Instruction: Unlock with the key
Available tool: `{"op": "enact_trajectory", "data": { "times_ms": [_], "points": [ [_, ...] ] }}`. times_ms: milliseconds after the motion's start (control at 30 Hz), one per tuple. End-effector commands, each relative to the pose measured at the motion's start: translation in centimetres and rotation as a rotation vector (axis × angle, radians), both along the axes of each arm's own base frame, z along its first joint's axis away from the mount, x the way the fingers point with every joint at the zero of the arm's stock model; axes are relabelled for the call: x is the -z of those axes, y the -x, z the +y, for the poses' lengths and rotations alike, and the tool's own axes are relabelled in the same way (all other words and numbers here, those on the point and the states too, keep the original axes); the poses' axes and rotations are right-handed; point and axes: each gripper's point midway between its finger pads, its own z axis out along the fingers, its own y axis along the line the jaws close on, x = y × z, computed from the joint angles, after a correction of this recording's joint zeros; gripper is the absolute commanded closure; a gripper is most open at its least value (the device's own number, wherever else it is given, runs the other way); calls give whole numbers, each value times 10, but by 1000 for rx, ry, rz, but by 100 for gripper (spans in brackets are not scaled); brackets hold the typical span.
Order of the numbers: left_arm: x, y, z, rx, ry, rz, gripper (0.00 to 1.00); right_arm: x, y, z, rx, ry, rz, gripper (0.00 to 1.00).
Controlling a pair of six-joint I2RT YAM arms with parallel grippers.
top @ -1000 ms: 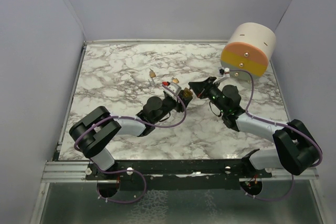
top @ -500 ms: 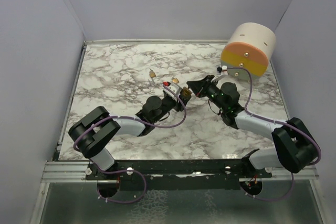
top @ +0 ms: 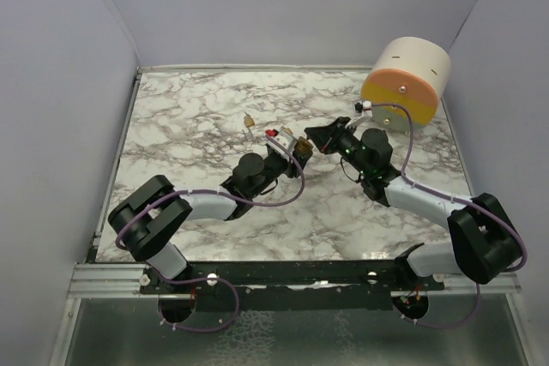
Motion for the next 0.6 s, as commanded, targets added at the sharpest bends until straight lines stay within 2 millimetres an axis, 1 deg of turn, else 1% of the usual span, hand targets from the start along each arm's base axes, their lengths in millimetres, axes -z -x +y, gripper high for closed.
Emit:
{"op": "enact_trajectory", "data": {
  "times_ms": [0, 100, 267, 400, 567],
  "points": [
    [-104, 8, -13, 98, 229, -195, 100, 24, 30, 15, -139, 30, 52, 99],
    [-105, 16, -19, 166, 228, -200, 100, 22, 34, 15, -151, 25, 29, 99],
    [-110, 25, -23, 229, 236, -219, 100, 24, 38, 14, -163, 28, 25, 99],
    [-110, 20, -20, 199, 224, -214, 100, 24, 37, 13, -157, 31, 31, 99],
    [-108, 11, -15, 138, 207, -210, 100, 30, 36, 17, -170, 42, 63, 99]
  ]
}}
